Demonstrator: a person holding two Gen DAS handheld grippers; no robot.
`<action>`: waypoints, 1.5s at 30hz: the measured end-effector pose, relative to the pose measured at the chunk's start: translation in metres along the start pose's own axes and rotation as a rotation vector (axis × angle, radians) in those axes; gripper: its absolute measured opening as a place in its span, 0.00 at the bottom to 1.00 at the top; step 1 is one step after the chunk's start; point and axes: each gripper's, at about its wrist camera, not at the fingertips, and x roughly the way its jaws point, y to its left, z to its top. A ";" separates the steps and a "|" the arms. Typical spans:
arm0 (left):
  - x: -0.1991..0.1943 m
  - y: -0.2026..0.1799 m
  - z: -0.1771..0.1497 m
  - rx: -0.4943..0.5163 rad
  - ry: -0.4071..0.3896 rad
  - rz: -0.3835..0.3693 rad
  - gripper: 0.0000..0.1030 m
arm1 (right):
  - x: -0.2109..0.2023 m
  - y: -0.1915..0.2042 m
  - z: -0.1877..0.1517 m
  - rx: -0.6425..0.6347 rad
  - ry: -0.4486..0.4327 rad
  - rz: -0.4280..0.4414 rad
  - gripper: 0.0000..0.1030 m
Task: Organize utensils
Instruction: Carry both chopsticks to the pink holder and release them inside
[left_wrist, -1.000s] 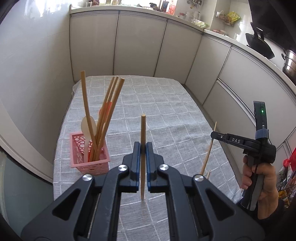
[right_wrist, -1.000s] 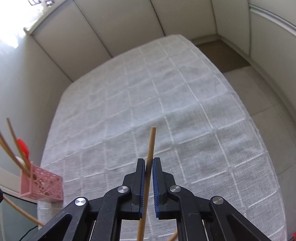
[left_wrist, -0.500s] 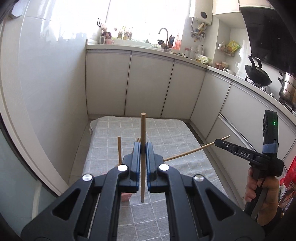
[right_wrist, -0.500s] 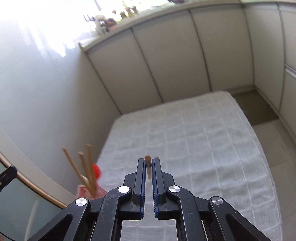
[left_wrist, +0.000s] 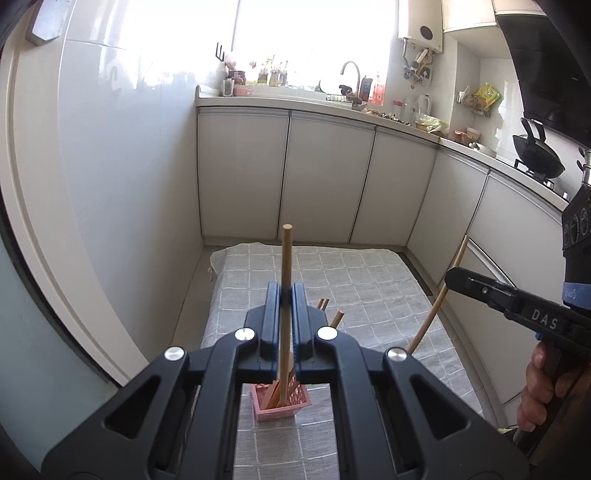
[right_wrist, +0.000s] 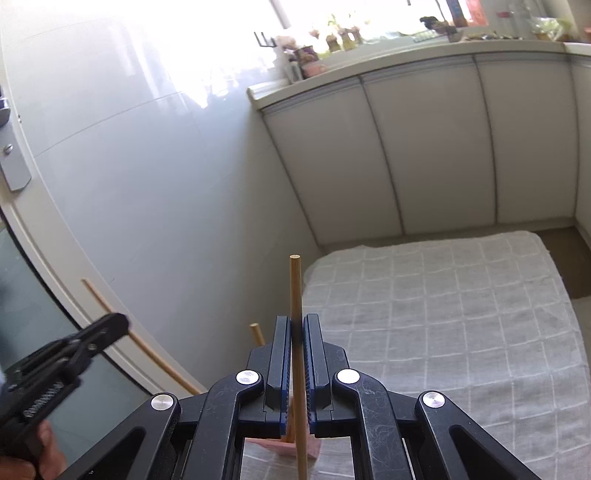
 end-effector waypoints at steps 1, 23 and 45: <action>0.002 0.001 -0.001 0.002 0.006 0.006 0.06 | 0.002 0.004 -0.001 -0.003 0.002 0.006 0.06; 0.059 0.008 -0.024 0.061 0.198 0.013 0.06 | 0.083 0.015 -0.020 -0.014 0.098 0.018 0.06; 0.034 0.008 -0.024 -0.052 0.194 -0.086 0.46 | 0.050 -0.018 -0.021 0.032 0.110 -0.020 0.25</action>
